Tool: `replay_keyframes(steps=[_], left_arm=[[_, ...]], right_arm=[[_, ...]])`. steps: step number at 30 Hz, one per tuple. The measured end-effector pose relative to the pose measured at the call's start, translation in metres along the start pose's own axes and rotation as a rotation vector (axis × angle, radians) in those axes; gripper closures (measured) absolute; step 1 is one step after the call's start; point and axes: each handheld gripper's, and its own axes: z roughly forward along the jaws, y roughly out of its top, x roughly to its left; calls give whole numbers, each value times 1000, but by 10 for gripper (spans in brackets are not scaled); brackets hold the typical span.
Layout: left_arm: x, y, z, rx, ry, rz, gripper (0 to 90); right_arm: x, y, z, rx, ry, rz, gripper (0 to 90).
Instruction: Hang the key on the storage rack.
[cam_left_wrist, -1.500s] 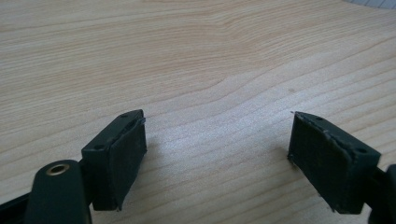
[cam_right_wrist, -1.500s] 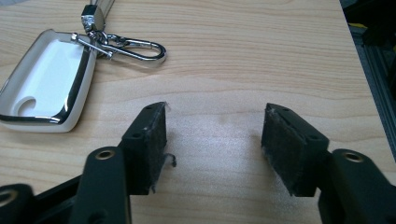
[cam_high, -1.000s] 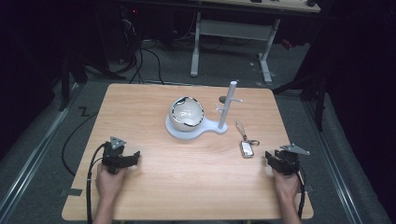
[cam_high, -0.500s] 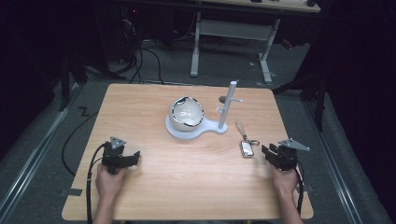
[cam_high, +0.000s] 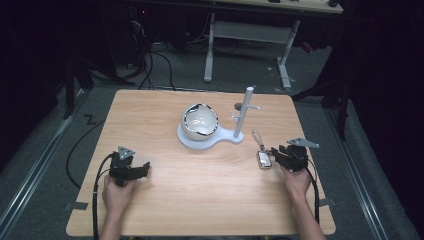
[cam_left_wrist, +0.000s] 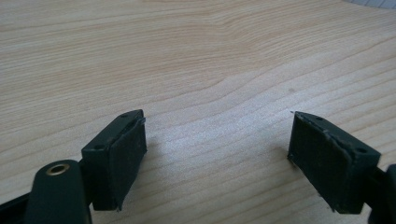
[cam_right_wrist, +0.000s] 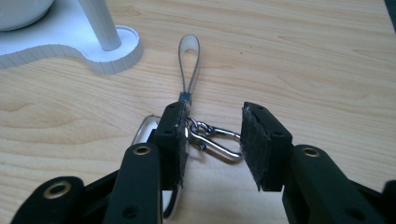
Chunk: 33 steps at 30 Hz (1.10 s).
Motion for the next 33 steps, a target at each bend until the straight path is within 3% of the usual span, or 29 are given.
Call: replay_keyframes(steps=[14, 25, 33], left_arm=[[0, 0, 0, 0, 0, 0, 196], [0, 0, 0, 0, 0, 0, 196], [0, 0, 0, 0, 0, 0, 195]], right_arm=[[11, 14, 30, 56, 38, -16, 633], [20, 24, 51, 96, 18, -41, 652], [15, 19, 60, 145, 9, -18, 709]])
